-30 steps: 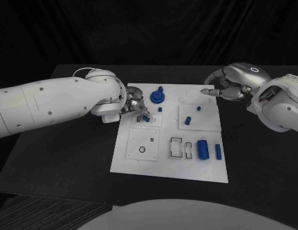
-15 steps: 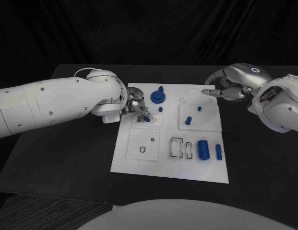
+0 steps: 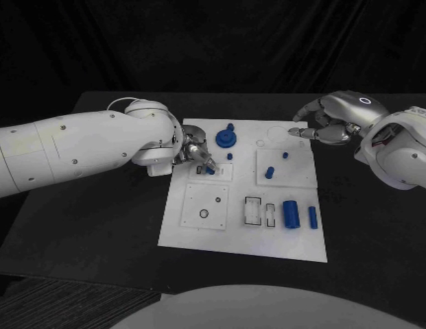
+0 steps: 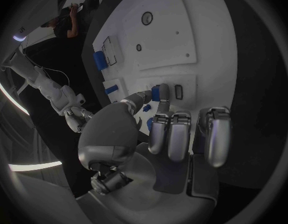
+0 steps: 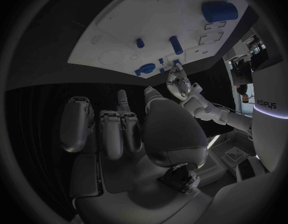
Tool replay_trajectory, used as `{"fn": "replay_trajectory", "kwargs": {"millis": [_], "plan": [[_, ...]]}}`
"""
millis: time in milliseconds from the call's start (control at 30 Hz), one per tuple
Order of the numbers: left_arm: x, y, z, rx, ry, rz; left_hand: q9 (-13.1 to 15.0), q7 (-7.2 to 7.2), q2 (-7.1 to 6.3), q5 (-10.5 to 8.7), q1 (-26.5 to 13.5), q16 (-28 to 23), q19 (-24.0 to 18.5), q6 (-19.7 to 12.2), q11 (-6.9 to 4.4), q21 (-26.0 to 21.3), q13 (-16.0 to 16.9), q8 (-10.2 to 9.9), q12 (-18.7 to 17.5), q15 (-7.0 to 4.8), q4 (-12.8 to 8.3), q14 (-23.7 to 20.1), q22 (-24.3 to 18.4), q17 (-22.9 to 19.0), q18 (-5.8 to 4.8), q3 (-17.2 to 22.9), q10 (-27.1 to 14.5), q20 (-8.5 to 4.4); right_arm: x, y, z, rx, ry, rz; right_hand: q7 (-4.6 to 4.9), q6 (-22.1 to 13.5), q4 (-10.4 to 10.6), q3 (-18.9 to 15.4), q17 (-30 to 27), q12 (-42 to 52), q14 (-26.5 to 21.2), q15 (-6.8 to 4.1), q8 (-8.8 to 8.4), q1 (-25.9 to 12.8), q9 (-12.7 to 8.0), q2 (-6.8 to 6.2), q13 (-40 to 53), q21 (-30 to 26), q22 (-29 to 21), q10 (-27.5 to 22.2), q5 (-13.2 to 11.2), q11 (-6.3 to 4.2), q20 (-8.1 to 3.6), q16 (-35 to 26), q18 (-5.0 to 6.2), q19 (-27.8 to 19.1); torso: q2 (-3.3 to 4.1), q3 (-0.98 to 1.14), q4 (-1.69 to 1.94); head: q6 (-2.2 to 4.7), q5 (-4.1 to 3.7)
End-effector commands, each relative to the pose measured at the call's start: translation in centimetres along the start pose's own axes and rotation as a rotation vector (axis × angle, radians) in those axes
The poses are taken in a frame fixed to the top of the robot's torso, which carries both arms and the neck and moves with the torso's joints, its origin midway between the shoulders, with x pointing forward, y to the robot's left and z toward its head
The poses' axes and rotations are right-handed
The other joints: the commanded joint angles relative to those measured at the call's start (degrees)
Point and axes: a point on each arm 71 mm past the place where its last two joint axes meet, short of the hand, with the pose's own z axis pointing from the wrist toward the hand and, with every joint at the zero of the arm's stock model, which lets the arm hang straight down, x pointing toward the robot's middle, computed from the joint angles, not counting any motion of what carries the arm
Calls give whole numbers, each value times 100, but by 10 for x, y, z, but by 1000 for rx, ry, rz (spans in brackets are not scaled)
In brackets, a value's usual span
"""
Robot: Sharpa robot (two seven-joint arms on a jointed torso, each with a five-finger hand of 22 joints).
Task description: Assemble the parts on the task board
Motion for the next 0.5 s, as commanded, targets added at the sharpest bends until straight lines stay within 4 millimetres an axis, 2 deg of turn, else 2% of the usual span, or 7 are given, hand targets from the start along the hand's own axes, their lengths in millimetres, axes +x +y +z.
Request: {"fn": "replay_trajectory", "kwargs": {"millis": [33,200,233,267,333,400,500], "plan": [[5,1,3,6,23,7,-10,-15,79,-98,-9,15,1,-1,-30,-35,1503,-57,-3,-34,-338,595,1015,1505,36,391,609,-13,1,-2,-1,21,6,-2,3,46,-18,-25,1412,20,562,29,-40,63,-10,-5,1507,-45,1000,601,54,36,-4,-33,22,-33,-1,2,-7,-1,-6],[5,2,4,-1,26,6,-24,-14,127,-527,-97,15,-8,15,-24,-58,1503,-136,-3,-26,-244,595,1011,1505,39,285,609,-4,1,-2,-1,23,7,-2,3,46,-17,-26,1402,20,558,29,-41,65,-10,-4,1507,-65,995,601,56,36,-4,-47,26,-40,-2,3,-14,-1,1],[5,3,5,-2,27,6,-40,-14,148,-728,-168,15,-12,26,-23,-67,1503,-174,-3,-21,-144,595,1010,1505,40,179,609,2,1,-2,-1,23,8,-2,3,46,-17,-26,1402,20,558,29,-41,65,-10,-4,1507,-65,995,601,56,36,-4,-47,26,-40,-2,4,-15,-1,2],[6,3,5,-4,28,6,-45,-15,158,-796,-172,15,-11,34,-22,-69,1503,-189,-3,-22,-122,595,1011,1505,41,147,609,1,1,-2,-1,23,8,-2,3,46,-17,-26,1402,20,558,29,-41,65,-10,-4,1507,-65,995,601,56,36,-4,-47,26,-40,-2,4,-17,-1,3],[6,4,5,-6,30,6,-71,-18,190,-1192,-231,15,-11,70,-20,-80,1503,-248,-3,-22,22,595,1013,1505,42,-25,609,4,1,-2,-1,24,9,-2,3,46,-17,-26,1402,20,558,29,-41,65,-10,-4,1507,-65,995,601,56,36,-4,-47,26,-40,-1,3,-15,-1,-4],[6,4,6,-7,31,6,-86,-18,193,-1388,-295,15,-10,105,-20,-86,1503,-281,-3,-19,142,595,1015,1505,42,-174,609,5,1,-2,0,24,10,-3,4,46,-17,-26,1402,20,558,29,-41,67,-11,-4,1507,-74,992,601,57,36,-4,-46,28,-44,-1,2,-14,-1,-8],[6,4,6,-9,34,7,-102,-20,199,-1538,-303,15,-5,135,-22,-91,1503,-326,-3,-23,236,595,1022,1505,42,-325,609,5,2,-2,0,25,12,-3,4,45,-17,-26,1400,20,557,30,-42,69,-12,-4,1507,-76,992,601,58,36,-4,-50,29,-44,-2,1,-12,-1,-10]]}}
